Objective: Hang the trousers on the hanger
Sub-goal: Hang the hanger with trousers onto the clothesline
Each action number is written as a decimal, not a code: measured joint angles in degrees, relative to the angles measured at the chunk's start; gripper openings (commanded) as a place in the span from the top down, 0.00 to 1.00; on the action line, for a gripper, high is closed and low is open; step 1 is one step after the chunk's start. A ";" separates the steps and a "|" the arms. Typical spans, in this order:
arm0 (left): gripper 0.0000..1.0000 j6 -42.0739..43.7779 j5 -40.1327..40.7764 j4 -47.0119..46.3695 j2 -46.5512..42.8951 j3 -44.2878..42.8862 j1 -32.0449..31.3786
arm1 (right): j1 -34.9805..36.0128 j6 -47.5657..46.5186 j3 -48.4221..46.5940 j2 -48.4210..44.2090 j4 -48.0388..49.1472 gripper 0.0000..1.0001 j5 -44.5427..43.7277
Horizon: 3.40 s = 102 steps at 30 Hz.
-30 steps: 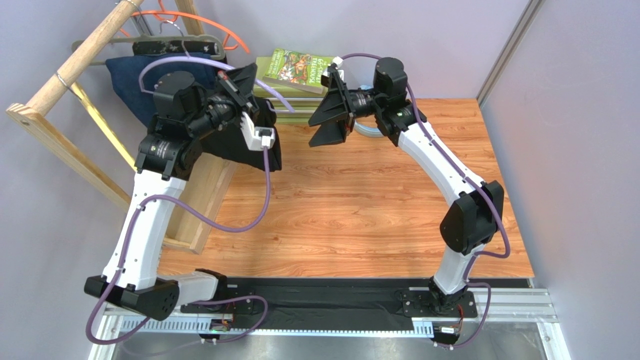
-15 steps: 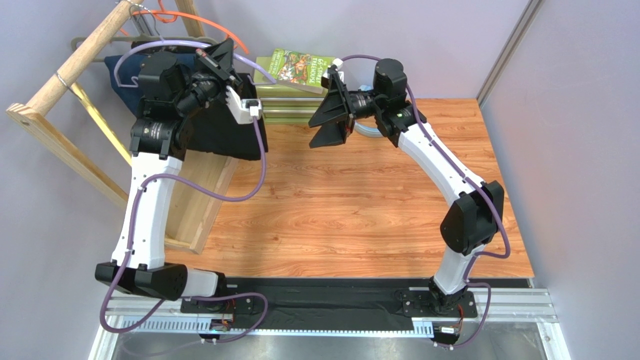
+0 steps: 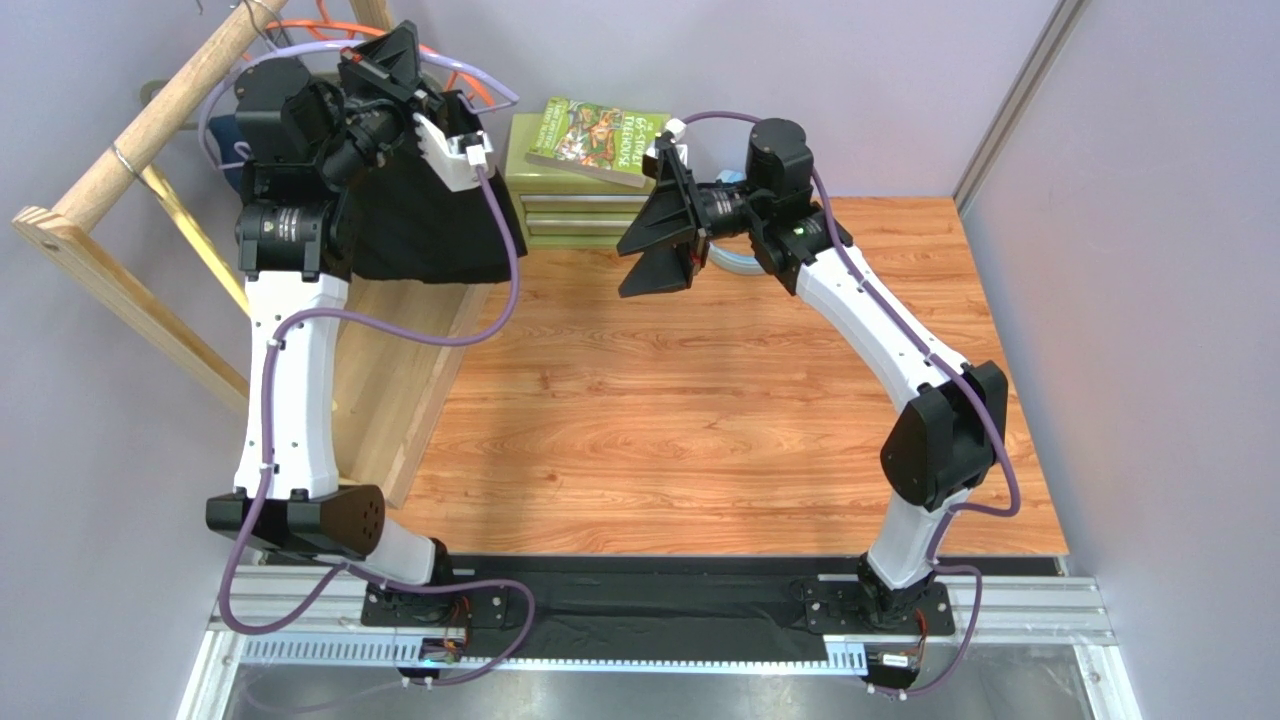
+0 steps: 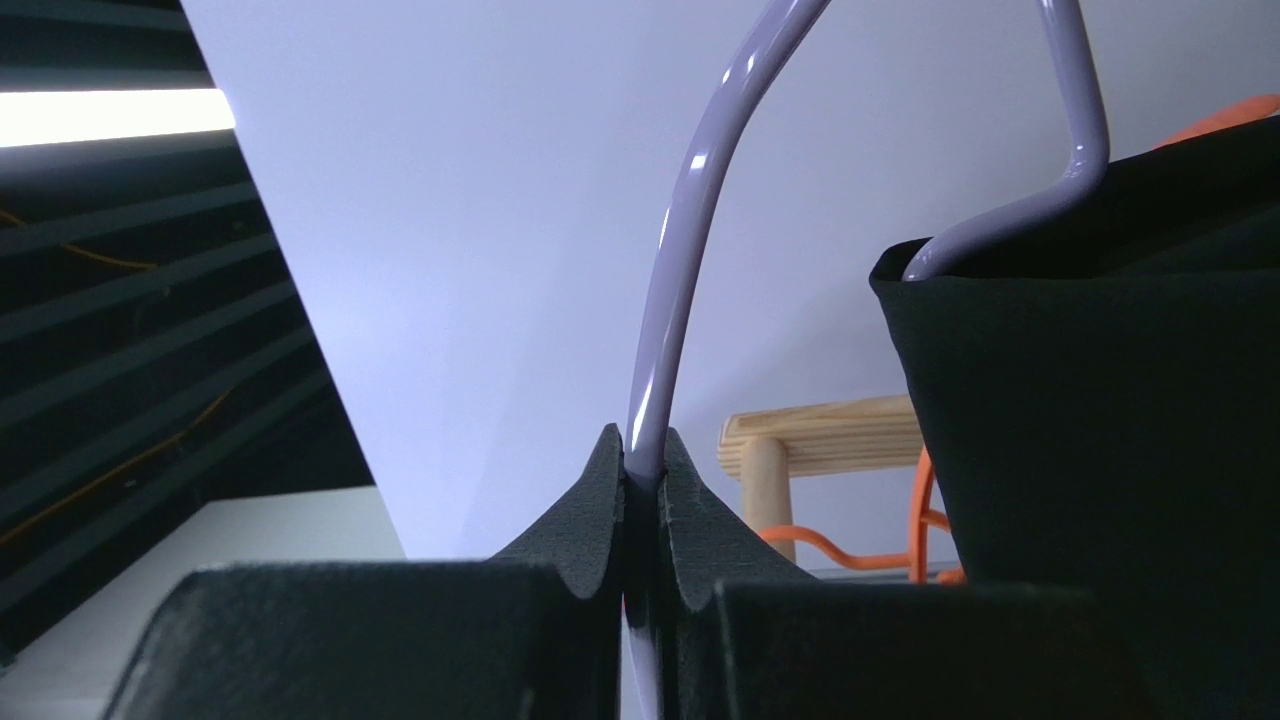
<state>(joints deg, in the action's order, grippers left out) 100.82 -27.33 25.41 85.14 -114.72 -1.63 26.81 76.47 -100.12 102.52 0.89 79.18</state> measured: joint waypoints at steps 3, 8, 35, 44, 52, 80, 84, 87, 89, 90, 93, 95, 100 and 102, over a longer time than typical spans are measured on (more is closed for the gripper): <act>1.00 -1.07 -0.04 0.02 0.17 0.00 0.61 | 0.00 0.00 0.00 0.00 0.00 0.00 0.02; 1.00 -2.97 -0.39 0.00 0.55 0.11 2.16 | 0.00 0.00 0.00 0.00 0.00 0.00 0.02; 0.34 -1.33 -3.30 -4.55 -5.27 14.25 5.53 | 0.00 -0.26 1.62 -0.66 -0.20 0.00 0.04; 0.19 -0.96 -3.72 -2.62 -6.91 13.88 5.53 | -0.02 -0.46 1.62 -0.68 -0.22 0.00 0.04; 0.13 1.11 -4.15 7.58 -13.42 14.56 5.57 | -0.28 -1.11 1.62 -0.72 -1.05 0.00 0.04; 0.00 -19.50 -11.89 36.52 -30.82 11.30 0.61 | -3.23 -5.95 3.65 -7.15 -4.59 0.00 1.36; 0.00 -31.95 -6.75 37.16 -25.94 5.31 -13.42 | -5.70 -7.76 3.93 -8.46 -5.95 0.00 1.07; 0.01 -39.67 -1.31 36.76 -20.20 0.48 -22.34 | -8.20 -10.82 5.35 -10.51 -7.89 0.00 0.61; 0.01 -44.26 3.08 36.48 -15.47 -2.29 -28.55 | -10.58 -14.73 5.62 -11.96 -11.78 0.00 -0.11; 0.01 -46.16 5.49 36.24 -12.87 -3.17 -31.26 | -11.76 -17.05 5.73 -12.66 -13.92 0.00 -0.61; 0.01 -52.17 10.54 35.26 -5.90 -3.80 -37.53 | -16.09 -25.66 6.56 -15.26 -21.27 0.00 -2.71; 0.00 -56.68 12.35 35.17 -1.22 -3.85 -40.04 | -19.32 -32.35 6.60 -16.79 -26.95 0.00 -5.03; 0.00 -68.30 13.84 34.82 4.48 -1.73 -41.48 | -25.11 -52.33 6.80 -20.96 -43.10 0.00 -16.57; 0.00 -74.40 15.63 34.14 4.07 1.84 -41.44 | -25.22 -60.35 8.57 -23.45 -47.56 0.00 -23.34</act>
<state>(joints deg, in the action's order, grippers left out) 26.41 -11.70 59.55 89.21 -112.88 -43.07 1.58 16.12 -91.55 79.07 -46.68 55.83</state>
